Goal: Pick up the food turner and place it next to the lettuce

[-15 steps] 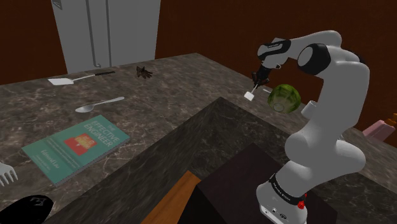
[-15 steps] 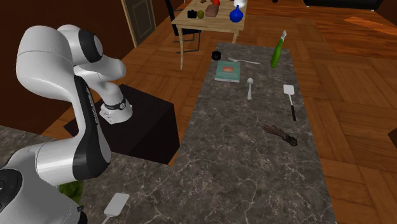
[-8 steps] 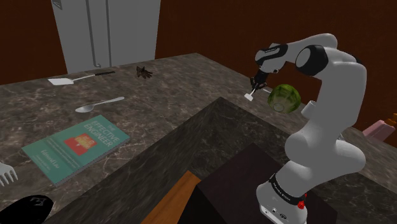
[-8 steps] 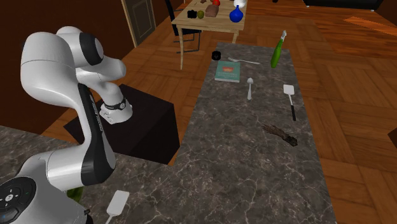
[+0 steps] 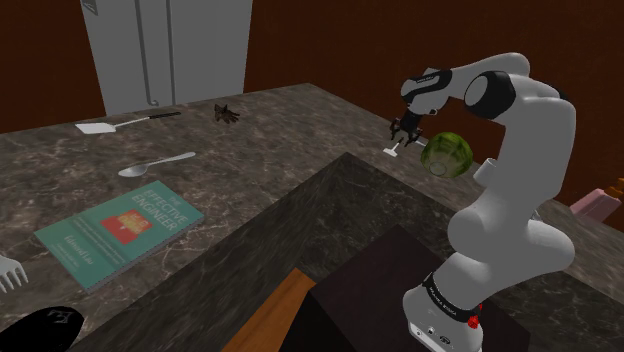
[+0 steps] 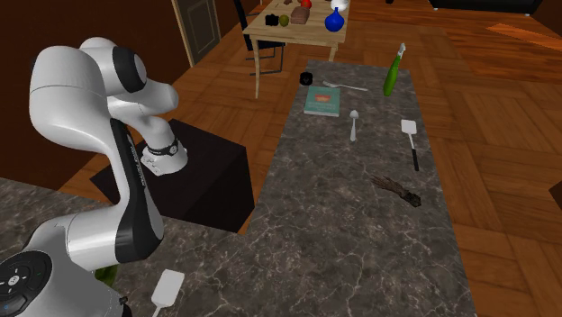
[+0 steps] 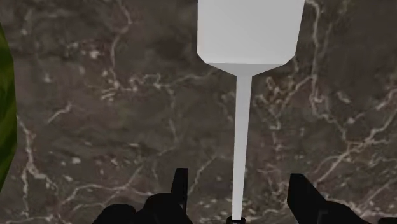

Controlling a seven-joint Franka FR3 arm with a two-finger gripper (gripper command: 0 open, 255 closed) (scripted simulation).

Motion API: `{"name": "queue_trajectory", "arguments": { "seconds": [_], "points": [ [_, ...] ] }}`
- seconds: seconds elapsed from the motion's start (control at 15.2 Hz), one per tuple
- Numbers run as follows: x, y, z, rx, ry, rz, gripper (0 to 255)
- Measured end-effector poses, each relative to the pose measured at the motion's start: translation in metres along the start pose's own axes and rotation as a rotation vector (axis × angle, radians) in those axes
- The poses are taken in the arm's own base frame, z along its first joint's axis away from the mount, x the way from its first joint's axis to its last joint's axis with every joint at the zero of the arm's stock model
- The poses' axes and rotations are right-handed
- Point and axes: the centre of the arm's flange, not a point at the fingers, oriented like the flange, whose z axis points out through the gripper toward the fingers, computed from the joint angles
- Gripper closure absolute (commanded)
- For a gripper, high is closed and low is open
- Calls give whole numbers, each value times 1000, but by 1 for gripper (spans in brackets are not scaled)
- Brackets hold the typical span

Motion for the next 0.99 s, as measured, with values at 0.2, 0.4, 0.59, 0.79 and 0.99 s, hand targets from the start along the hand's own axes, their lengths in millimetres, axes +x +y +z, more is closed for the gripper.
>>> {"name": "queue_trajectory", "arguments": {
  "seconds": [0.2, 0.4, 0.59, 0.79, 0.99],
  "points": [
    [0, 0, 0, 0, 0, 0, 0],
    [2, -1, -15, 0, 0, 0, 0],
    [0, -1, -45, 1, 1, 0, 0],
    [0, 0, -50, 0, 0, 0, 0],
    [0, 0, -50, 0, 0, 0, 0]
  ]
}}
